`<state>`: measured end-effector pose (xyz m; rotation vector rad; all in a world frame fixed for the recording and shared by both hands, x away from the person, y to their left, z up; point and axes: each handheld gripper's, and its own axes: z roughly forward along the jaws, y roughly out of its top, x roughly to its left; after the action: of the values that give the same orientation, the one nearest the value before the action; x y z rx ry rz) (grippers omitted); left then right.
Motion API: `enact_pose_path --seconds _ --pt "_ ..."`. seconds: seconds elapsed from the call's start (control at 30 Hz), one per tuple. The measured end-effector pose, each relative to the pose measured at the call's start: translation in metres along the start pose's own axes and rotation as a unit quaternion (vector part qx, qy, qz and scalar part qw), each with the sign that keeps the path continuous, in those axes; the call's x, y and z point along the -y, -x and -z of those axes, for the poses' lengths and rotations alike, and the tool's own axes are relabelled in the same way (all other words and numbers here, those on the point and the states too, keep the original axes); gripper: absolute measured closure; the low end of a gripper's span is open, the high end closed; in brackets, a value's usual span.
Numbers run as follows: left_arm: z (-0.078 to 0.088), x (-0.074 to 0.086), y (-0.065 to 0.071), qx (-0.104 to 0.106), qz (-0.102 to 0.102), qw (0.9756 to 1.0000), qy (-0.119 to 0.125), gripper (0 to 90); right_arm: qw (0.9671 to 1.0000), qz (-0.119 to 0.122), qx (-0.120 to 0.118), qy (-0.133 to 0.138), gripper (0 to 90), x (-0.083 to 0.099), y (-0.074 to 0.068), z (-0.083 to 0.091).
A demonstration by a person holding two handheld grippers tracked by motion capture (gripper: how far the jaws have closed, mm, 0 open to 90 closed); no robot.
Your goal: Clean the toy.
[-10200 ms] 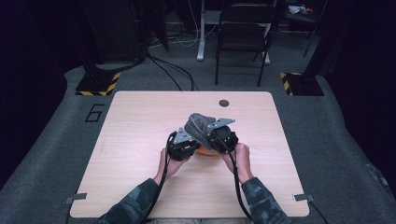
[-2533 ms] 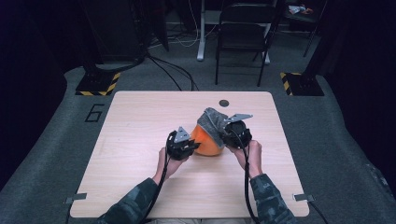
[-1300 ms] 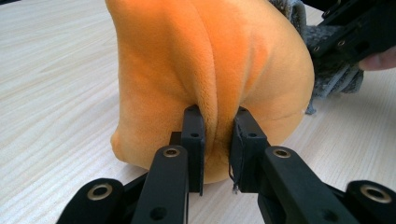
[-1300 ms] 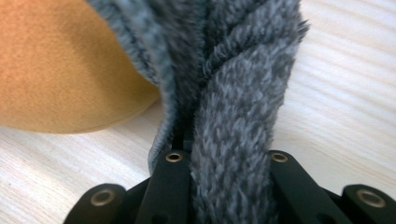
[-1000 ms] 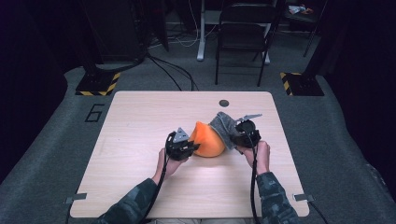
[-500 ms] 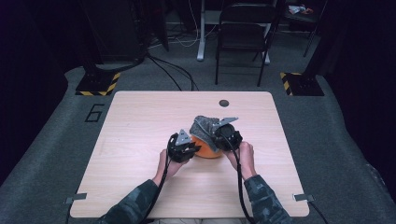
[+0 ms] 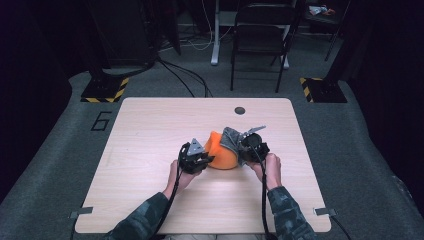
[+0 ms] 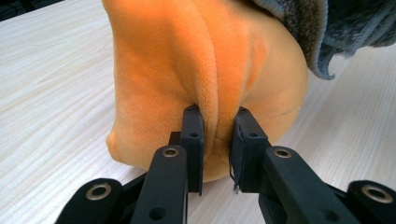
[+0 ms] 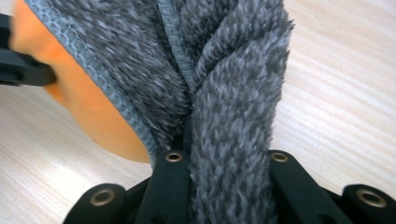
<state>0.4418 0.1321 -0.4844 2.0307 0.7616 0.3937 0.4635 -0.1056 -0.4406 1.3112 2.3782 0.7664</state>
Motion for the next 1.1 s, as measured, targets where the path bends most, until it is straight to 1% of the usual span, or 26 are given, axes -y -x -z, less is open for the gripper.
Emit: enact_pose_path --seconds 0.03,0.1,0.17,0.2,0.23,0.27,0.3,0.33,0.37,0.5,0.53,0.57,0.6,0.67,0.7,0.73,0.8,0.83,0.87,0.9,0.93,0.97,1.0,1.03,1.07,1.1 --pt "0.000 0.000 0.000 0.000 0.001 1.0000 0.000 77.3 0.9999 -0.012 -0.003 -0.009 78.8 0.001 0.002 -0.002" --pt "0.000 0.001 -0.001 -0.001 0.008 1.0000 0.003 77.3 0.9997 -0.017 -0.002 -0.015 78.8 0.003 0.007 -0.008" --pt "0.000 0.001 -0.002 0.001 0.006 1.0000 0.000 77.3 0.9994 -0.026 0.002 -0.024 78.8 0.008 0.011 -0.015" --pt "0.000 0.001 -0.002 -0.002 0.004 1.0000 0.001 77.3 0.9990 -0.030 0.001 -0.032 78.7 0.010 0.013 -0.019" --pt "0.000 0.000 -0.002 -0.002 0.002 1.0000 0.000 77.4 0.9984 -0.035 0.007 -0.043 78.7 0.014 0.014 -0.025" --pt "0.000 0.000 -0.002 -0.002 0.004 1.0000 0.000 77.4 0.9977 -0.036 0.008 -0.056 78.7 0.018 0.017 -0.031" --pt "0.000 0.000 -0.002 -0.001 0.005 1.0000 -0.001 77.4 0.9968 -0.041 0.006 -0.068 78.7 0.023 0.020 -0.039" --pt "0.000 0.000 -0.002 -0.001 0.006 1.0000 0.000 77.4 0.9964 -0.045 0.001 -0.072 78.7 0.025 0.021 -0.043" --pt "0.000 0.001 -0.003 -0.001 0.007 1.0000 0.001 77.3 0.9965 -0.052 -0.005 -0.066 78.7 0.027 0.023 -0.045" --pt "0.001 0.002 -0.004 -0.003 0.007 1.0000 0.001 77.3 0.9968 -0.036 0.004 -0.071 78.6 0.024 0.022 -0.043" --pt "0.001 0.001 -0.004 -0.002 0.008 1.0000 -0.001 77.2 0.9968 -0.034 0.011 -0.071 78.6 0.023 0.023 -0.040" --pt "0.002 0.001 -0.005 -0.002 0.007 1.0000 -0.002 77.2 0.9970 -0.033 0.017 -0.067 78.7 0.021 0.026 -0.033" --pt "0.002 0.001 -0.005 -0.002 0.007 1.0000 -0.003 77.2 0.9973 -0.041 0.018 -0.057 78.7 0.019 0.029 -0.024" --pt "0.001 0.001 -0.005 -0.004 0.010 0.9999 0.003 77.1 0.9984 -0.045 0.019 -0.028 78.7 0.015 0.034 -0.005" --pt "0.001 0.002 -0.006 -0.003 0.012 0.9999 0.003 77.1 0.9987 -0.049 0.012 -0.005 78.6 0.010 0.033 0.010" --pt "0.001 0.002 -0.007 -0.002 0.013 0.9999 0.002 77.1 0.9988 -0.046 0.008 0.015 78.7 0.005 0.031 0.021" --pt "0.001 0.002 -0.007 -0.003 0.014 0.9999 0.002 77.0 0.9982 -0.044 -0.008 0.039 78.7 -0.003 0.024 0.034" --pt "0.001 0.002 -0.007 -0.004 0.014 0.9999 0.002 76.8 0.9984 -0.031 -0.018 0.043 78.7 -0.007 0.015 0.035" --pt "0.001 0.002 -0.007 -0.004 0.013 0.9999 0.001 76.7 0.9988 -0.020 -0.026 0.035 78.7 -0.008 0.007 0.031" --pt "0.002 0.001 -0.007 -0.003 0.012 0.9999 0.000 76.5 0.9993 -0.008 -0.027 0.023 78.7 -0.009 0.001 0.026" --pt "0.001 0.001 -0.006 -0.006 0.010 0.9999 0.002 75.7 0.9996 0.006 -0.026 0.005 78.7 -0.009 -0.006 0.016" --pt "0.001 0.001 -0.006 -0.008 0.008 0.9999 0.002 73.8 0.9998 0.018 -0.009 0.000 78.8 -0.006 -0.012 0.003" --pt "0.002 0.000 -0.005 -0.009 0.003 1.0000 0.001 71.4 0.9998 0.022 0.000 0.000 78.9 -0.004 -0.014 -0.003" --pt "0.003 0.000 -0.005 -0.010 0.003 0.9999 0.000 64.9 0.9997 0.025 0.003 0.000 78.9 -0.003 -0.014 -0.007" --pt "0.005 0.000 -0.004 -0.012 0.000 0.9999 0.003 60.6 0.9998 0.018 0.000 0.000 78.9 -0.003 -0.013 -0.006" --pt "0.007 0.000 -0.002 -0.019 -0.006 0.9998 0.003 54.2 0.9999 0.016 -0.002 0.002 78.9 -0.003 -0.010 -0.005"
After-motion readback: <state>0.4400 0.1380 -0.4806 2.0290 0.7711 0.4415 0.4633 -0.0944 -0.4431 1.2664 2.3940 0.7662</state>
